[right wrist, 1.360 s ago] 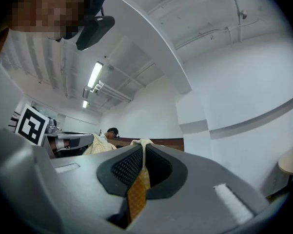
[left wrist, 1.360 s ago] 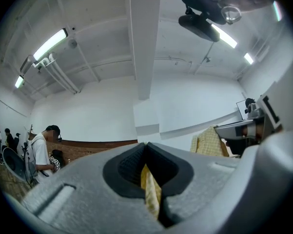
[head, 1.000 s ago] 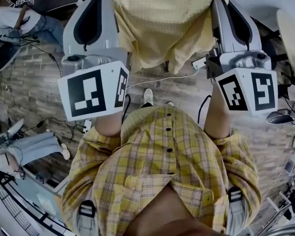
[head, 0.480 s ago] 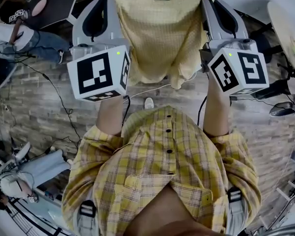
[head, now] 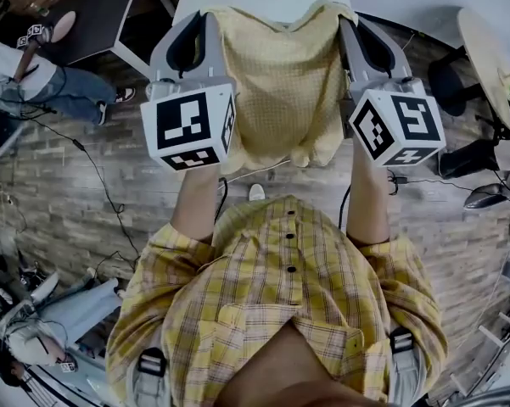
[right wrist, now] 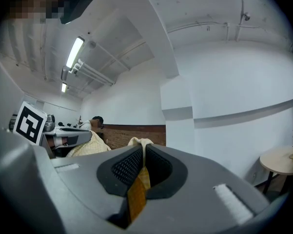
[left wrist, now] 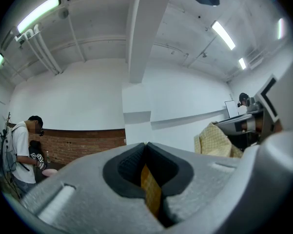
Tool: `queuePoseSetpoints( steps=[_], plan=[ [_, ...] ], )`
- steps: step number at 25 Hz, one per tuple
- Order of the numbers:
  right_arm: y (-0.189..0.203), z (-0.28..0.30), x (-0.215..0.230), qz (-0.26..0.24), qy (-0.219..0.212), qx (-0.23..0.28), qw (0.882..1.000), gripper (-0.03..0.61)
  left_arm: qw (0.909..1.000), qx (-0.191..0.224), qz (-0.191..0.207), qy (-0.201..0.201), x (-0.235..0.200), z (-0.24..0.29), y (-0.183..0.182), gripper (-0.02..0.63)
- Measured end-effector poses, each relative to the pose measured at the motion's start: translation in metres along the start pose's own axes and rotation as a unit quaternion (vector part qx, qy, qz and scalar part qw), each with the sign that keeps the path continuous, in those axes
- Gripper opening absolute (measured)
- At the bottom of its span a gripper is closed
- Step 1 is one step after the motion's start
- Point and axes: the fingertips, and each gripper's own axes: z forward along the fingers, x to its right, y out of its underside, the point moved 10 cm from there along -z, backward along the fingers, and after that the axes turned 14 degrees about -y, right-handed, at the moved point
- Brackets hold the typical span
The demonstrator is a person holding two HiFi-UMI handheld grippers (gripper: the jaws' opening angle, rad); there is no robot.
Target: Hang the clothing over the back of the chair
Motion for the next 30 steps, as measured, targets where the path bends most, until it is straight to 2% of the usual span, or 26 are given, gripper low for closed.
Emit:
queuePoseSetpoints(
  steps=[21,30],
  plan=[
    [0.046,0.047,0.024,0.041,0.003,-0.094,0.995,0.016,0.9938,-0.103,-0.008,0.039,-0.002,0.055,0.042,0.006],
    [0.054,0.043,0.021,0.061,-0.001,-0.115,0.991,0.028,0.9858,-0.152,-0.008,0.072,0.002,0.057,0.049,0.006]
  ],
)
